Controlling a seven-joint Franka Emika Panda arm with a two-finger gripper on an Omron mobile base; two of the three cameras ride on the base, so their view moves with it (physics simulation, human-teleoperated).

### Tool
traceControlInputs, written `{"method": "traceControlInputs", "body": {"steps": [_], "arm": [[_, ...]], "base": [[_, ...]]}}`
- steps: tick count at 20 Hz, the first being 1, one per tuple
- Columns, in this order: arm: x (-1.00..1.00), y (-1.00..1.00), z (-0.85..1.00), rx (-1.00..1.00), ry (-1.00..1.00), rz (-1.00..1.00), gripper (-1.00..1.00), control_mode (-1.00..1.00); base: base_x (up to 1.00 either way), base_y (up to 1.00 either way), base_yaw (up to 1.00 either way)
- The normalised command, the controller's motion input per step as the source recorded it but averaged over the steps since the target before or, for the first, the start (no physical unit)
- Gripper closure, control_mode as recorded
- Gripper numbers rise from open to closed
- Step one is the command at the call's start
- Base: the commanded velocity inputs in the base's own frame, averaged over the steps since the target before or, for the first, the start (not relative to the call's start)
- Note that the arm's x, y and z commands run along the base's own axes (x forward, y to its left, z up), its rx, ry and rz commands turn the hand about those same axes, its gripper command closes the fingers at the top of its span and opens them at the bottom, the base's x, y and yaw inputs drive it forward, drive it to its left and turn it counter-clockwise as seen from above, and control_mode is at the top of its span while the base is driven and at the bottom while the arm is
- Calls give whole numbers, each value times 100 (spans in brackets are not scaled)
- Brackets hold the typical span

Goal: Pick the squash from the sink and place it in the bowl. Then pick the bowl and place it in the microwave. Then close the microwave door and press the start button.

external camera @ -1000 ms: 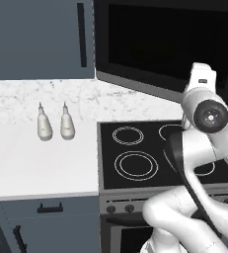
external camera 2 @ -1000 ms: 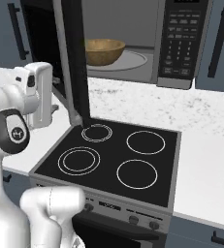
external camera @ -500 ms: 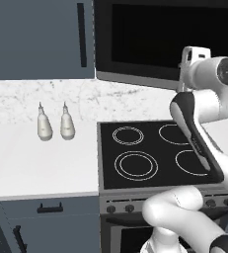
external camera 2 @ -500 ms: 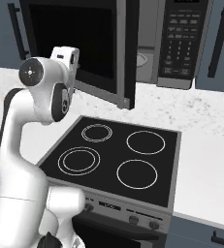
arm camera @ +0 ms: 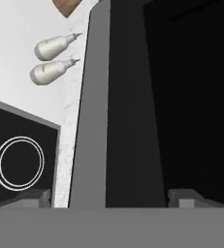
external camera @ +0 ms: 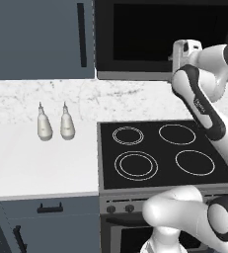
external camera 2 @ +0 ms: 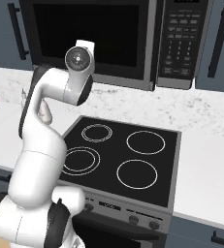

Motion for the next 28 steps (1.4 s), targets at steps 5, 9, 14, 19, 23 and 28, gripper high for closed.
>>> {"method": "traceControlInputs", "body": {"steps": [5, 9, 14, 19, 23, 28], "arm": [[62, 0, -6, 2, 4, 17, -100, -100], [39, 7, -37, 0, 4, 17, -100, -100], [7, 9, -59, 0, 3, 18, -100, -100], [-96, -6, -28, 1, -8, 15, -100, -100], [-100, -57, -12, 5, -21, 4, -100, -100], [-93, -99, -4, 9, -12, -6, -100, -100]], "base": [[0, 0, 0], [0, 0, 0], [0, 0, 0], [0, 0, 0], [0, 0, 0], [0, 0, 0]]}}
